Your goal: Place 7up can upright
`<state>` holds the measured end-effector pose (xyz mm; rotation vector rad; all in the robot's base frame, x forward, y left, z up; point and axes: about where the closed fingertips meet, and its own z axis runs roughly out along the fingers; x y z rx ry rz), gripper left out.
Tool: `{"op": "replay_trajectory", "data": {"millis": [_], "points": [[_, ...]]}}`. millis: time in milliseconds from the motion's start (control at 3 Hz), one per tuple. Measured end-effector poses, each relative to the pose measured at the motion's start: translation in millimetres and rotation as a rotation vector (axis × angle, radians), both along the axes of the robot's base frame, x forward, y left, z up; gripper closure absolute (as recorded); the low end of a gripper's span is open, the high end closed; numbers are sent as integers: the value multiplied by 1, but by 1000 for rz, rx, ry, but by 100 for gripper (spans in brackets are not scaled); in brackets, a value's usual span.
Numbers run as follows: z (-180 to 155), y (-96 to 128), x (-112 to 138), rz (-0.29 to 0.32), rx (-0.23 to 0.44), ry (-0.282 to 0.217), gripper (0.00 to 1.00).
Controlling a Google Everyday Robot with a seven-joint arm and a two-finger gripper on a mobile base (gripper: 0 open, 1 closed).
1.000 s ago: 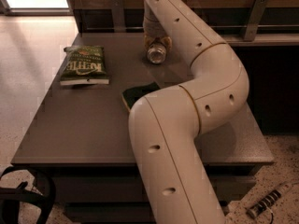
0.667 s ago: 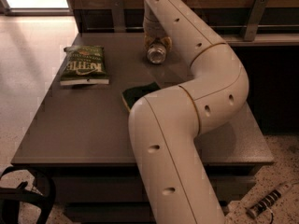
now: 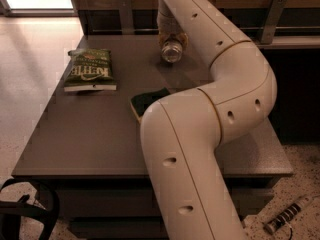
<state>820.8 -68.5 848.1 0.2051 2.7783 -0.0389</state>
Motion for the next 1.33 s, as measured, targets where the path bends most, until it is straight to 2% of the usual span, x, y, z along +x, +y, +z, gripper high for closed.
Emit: {"op": "replay_trajectory", "data": {"millis": [333,667,1000,1333], "points": [[18,-19,-2,-15,8,-45,100],[44,-52,-11,-42,36,-119,100],[56,-73,-23,-58,57,-166,100],[72,-102,-44,-53,106,-265,100]]}}
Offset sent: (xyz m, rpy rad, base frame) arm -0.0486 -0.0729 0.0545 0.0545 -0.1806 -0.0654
